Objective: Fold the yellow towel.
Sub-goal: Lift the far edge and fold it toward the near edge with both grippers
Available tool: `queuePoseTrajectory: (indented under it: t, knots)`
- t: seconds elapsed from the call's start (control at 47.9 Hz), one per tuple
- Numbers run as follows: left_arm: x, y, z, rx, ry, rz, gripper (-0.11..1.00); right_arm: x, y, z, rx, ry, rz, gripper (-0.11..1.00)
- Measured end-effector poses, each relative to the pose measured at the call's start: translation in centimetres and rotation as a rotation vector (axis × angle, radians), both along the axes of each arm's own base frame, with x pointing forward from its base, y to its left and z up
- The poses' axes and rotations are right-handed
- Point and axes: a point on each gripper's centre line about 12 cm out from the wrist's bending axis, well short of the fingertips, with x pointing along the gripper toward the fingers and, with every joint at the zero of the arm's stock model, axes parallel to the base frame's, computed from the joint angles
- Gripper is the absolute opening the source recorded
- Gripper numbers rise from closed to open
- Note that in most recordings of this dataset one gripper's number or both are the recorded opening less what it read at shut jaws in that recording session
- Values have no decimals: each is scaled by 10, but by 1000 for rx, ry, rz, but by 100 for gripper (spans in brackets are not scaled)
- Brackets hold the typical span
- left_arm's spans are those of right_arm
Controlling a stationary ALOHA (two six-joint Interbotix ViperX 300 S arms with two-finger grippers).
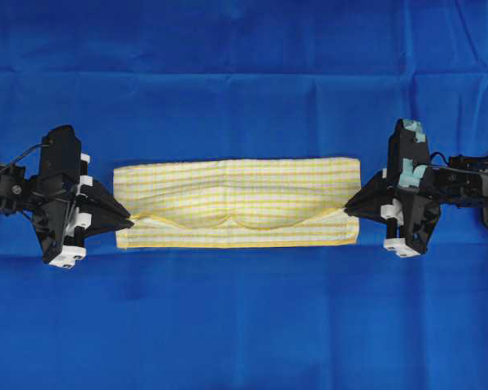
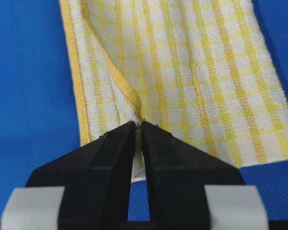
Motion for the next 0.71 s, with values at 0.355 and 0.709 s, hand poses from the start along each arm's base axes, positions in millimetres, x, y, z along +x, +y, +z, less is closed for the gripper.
queuePoseTrajectory:
  t: [0.355,0.709]
  knots:
    - [-4,0,-5,5,52,-2,4,0,4,-1,5,15,13,19]
    - [-8,0,0,2,45,-4,27,2,13,-2,3,24,53,77]
